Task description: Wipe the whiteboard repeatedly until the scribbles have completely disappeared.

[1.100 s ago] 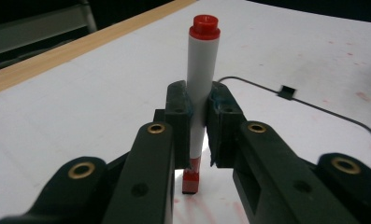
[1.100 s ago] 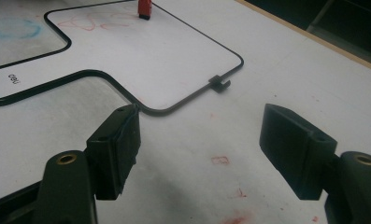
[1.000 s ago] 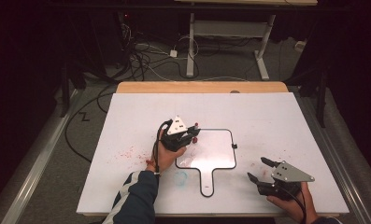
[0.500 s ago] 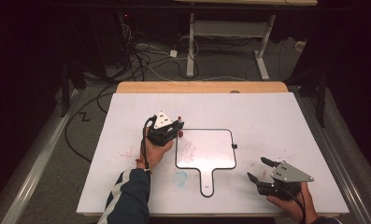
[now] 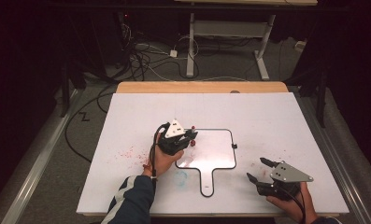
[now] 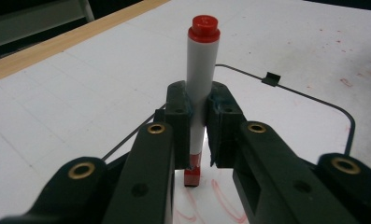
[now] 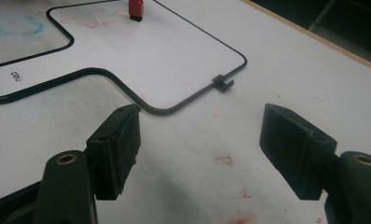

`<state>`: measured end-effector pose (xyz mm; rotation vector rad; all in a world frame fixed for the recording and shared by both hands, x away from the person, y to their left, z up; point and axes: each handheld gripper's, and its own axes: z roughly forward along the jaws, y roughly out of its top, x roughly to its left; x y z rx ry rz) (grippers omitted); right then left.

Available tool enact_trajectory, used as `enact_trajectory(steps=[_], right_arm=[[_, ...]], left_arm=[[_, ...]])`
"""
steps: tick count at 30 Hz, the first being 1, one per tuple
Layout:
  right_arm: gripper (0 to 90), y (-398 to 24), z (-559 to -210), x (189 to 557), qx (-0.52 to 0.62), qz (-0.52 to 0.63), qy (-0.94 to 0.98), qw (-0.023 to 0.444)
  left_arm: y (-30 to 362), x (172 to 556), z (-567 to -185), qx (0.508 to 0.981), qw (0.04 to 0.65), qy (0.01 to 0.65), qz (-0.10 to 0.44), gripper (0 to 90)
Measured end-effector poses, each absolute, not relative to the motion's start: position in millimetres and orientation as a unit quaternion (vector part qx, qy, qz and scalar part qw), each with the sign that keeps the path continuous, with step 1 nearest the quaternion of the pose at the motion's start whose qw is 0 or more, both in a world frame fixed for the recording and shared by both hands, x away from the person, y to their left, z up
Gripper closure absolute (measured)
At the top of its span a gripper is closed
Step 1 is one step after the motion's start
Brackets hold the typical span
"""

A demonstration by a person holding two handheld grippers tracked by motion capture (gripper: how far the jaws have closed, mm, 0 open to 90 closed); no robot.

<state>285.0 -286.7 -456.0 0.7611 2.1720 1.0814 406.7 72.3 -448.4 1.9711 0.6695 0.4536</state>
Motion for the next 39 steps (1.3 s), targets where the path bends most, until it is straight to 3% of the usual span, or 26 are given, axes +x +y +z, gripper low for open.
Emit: enact_trajectory(steps=[9, 18, 25, 31, 39], right_arm=[[30.1, -287, -456, 284, 0.288, 0.407, 0.815, 0.295], [30.0, -286, -456, 285, 0.286, 0.406, 0.817, 0.293], [29.9, -285, -456, 285, 0.286, 0.405, 0.817, 0.293], [29.9, -287, -456, 285, 0.286, 0.406, 0.817, 0.293], [29.9, -287, -457, 285, 0.288, 0.404, 0.818, 0.292]], left_arm=[[98, 421, -451, 0.789, 0.484, 0.322, 0.2, 78.9], [68, 399, -454, 0.8, 0.514, 0.27, 0.152, 78.7], [55, 393, -450, 0.813, 0.503, 0.25, 0.154, 78.9], [76, 408, -448, 0.807, 0.475, 0.289, 0.197, 78.9], [111, 422, -451, 0.785, 0.486, 0.334, 0.189, 78.8]])
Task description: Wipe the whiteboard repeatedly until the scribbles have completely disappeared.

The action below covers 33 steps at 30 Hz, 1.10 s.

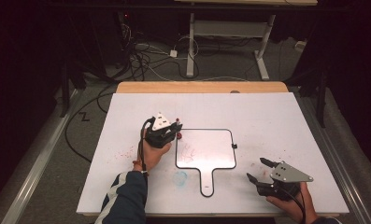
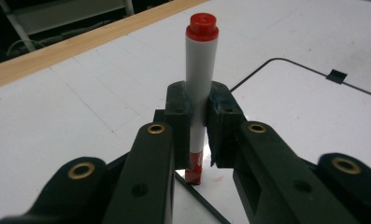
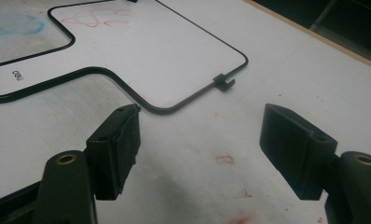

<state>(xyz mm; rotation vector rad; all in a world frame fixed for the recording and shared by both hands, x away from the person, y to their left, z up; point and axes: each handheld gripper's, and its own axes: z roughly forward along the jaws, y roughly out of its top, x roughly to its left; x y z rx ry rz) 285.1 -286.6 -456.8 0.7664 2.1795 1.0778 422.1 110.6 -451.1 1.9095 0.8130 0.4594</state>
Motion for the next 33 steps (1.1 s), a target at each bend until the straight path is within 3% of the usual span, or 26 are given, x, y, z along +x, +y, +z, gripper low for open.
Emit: enact_trajectory(steps=[16, 18, 20, 33], right_arm=[[29.9, -285, -457, 285, 0.285, 0.403, 0.82, 0.291], [29.9, -285, -457, 285, 0.284, 0.403, 0.82, 0.291], [29.9, -285, -457, 285, 0.284, 0.404, 0.819, 0.291], [29.9, -286, -457, 285, 0.283, 0.403, 0.82, 0.292]], left_arm=[[49, 382, -452, 0.815, 0.511, 0.237, 0.135, 78.8], [38, 378, -453, 0.803, 0.53, 0.248, 0.117, 78.8], [37, 380, -450, 0.823, 0.504, 0.222, 0.14, 78.9], [63, 414, -452, 0.8, 0.498, 0.287, 0.169, 78.9]])
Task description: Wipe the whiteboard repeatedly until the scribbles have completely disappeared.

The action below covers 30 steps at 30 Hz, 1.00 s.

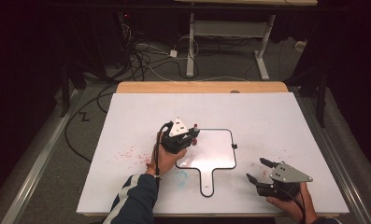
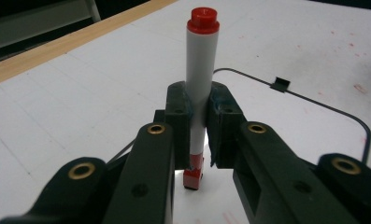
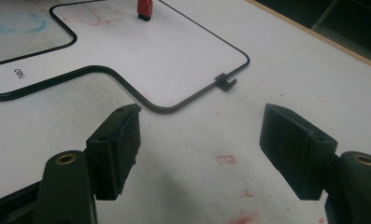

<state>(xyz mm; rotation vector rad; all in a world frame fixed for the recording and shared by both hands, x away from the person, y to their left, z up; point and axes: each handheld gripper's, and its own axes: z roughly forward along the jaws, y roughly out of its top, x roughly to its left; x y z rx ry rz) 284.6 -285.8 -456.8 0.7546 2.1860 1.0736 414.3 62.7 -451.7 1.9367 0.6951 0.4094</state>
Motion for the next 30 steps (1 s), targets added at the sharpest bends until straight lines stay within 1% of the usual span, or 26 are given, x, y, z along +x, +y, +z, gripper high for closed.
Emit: enact_trajectory(steps=[4, 9, 13, 19, 24, 27, 30], right_arm=[[29.9, -286, -457, 285, 0.283, 0.403, 0.82, 0.29], [29.9, -286, -457, 285, 0.282, 0.403, 0.821, 0.29], [29.9, -287, -456, 284, 0.283, 0.405, 0.819, 0.292], [29.9, -287, -456, 283, 0.282, 0.404, 0.819, 0.294], [29.9, -287, -456, 284, 0.284, 0.404, 0.819, 0.293], [29.9, -286, -456, 283, 0.28, 0.403, 0.82, 0.293], [29.9, -286, -456, 284, 0.282, 0.404, 0.82, 0.293]], left_arm=[[60, 411, -452, 0.802, 0.503, 0.278, 0.163, 78.9], [49, 398, -452, 0.812, 0.509, 0.253, 0.135, 78.9], [51, 387, -450, 0.821, 0.496, 0.24, 0.147, 78.9], [81, 391, -448, 0.819, 0.477, 0.269, 0.171, 78.9], [104, 400, -449, 0.808, 0.469, 0.301, 0.189, 78.9], [110, 402, -451, 0.797, 0.483, 0.317, 0.175, 78.9], [106, 400, -451, 0.799, 0.488, 0.311, 0.164, 78.9]])
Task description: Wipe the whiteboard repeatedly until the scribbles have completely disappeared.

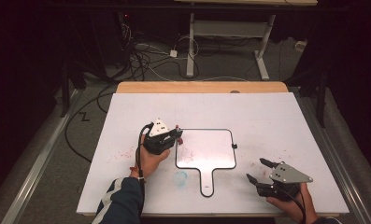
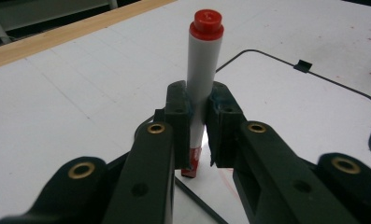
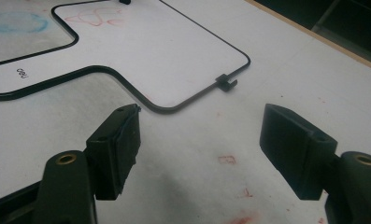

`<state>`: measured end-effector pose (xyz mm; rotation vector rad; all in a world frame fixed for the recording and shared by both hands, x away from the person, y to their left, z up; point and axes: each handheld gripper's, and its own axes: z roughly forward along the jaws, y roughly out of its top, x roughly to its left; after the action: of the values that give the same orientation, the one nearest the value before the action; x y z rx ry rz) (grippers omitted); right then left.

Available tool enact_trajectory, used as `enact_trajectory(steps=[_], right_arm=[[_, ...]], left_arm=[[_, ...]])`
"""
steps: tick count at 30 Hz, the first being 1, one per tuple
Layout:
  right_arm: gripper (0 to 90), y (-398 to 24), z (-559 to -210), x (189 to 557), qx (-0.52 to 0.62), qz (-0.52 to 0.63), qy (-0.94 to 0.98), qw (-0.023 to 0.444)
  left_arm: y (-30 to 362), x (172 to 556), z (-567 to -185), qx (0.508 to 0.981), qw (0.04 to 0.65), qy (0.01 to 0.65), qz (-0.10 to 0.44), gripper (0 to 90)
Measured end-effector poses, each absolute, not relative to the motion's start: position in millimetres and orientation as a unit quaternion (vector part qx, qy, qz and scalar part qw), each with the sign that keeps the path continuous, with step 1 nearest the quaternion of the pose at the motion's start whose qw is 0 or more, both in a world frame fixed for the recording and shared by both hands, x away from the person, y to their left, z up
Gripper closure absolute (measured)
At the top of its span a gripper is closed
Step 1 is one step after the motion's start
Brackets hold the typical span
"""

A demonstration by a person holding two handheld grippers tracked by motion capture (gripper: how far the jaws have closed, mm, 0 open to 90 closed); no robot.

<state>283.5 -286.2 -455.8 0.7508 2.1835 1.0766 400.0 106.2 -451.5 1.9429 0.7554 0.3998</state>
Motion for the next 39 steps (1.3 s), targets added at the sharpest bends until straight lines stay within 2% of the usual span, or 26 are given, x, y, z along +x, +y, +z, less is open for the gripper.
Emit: enact_trajectory(steps=[13, 17, 28, 33, 39], right_arm=[[29.9, -286, -455, 283, 0.282, 0.404, 0.819, 0.293], [29.9, -287, -455, 283, 0.282, 0.405, 0.818, 0.294], [29.9, -286, -456, 283, 0.279, 0.403, 0.82, 0.294], [29.9, -286, -456, 283, 0.279, 0.403, 0.82, 0.294], [29.8, -286, -455, 283, 0.28, 0.404, 0.82, 0.294]], left_arm=[[66, 375, -450, 0.821, 0.497, 0.25, 0.127, 78.9], [64, 373, -448, 0.827, 0.487, 0.243, 0.139, 79.0], [99, 397, -450, 0.805, 0.47, 0.306, 0.19, 78.9], [94, 393, -452, 0.802, 0.486, 0.303, 0.166, 78.9], [63, 372, -451, 0.822, 0.495, 0.251, 0.133, 78.8]])
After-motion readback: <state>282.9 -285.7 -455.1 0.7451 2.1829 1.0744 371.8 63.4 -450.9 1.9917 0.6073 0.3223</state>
